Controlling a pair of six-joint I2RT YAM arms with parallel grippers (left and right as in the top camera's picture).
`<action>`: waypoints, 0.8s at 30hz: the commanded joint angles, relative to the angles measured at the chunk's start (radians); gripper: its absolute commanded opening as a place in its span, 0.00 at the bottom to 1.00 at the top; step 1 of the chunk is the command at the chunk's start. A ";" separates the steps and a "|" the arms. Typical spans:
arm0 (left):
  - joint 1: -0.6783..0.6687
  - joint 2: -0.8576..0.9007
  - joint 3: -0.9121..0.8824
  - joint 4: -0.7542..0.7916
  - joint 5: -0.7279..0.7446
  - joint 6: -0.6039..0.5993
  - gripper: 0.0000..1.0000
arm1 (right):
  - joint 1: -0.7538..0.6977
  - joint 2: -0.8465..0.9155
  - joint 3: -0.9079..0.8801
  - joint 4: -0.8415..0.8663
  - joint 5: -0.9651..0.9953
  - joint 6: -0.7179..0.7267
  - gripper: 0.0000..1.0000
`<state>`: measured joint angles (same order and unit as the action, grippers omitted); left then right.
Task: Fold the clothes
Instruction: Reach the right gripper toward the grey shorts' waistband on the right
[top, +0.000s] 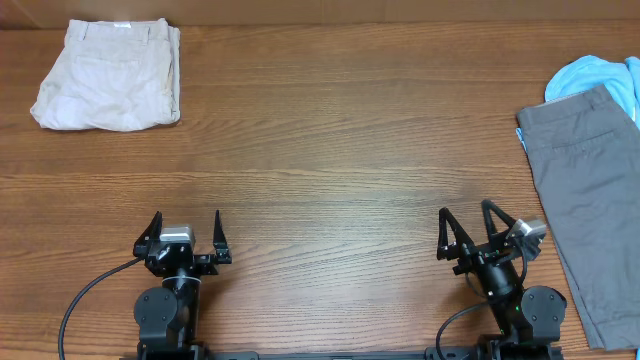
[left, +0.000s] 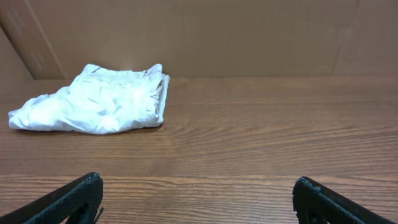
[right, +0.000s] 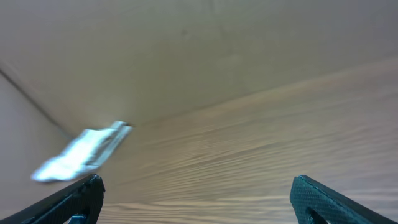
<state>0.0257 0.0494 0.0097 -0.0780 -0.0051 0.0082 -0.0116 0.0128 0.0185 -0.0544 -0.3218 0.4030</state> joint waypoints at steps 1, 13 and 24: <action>-0.006 -0.011 -0.005 0.003 -0.013 0.022 1.00 | 0.003 -0.009 -0.011 0.039 -0.115 0.150 1.00; -0.006 -0.011 -0.005 0.003 -0.013 0.022 1.00 | 0.003 0.110 0.329 0.066 0.003 0.029 1.00; -0.006 -0.011 -0.005 0.003 -0.013 0.022 1.00 | -0.003 0.972 1.058 -0.469 0.645 -0.236 1.00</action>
<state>0.0257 0.0494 0.0090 -0.0780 -0.0059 0.0109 -0.0109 0.7650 0.9478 -0.4606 0.0002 0.2474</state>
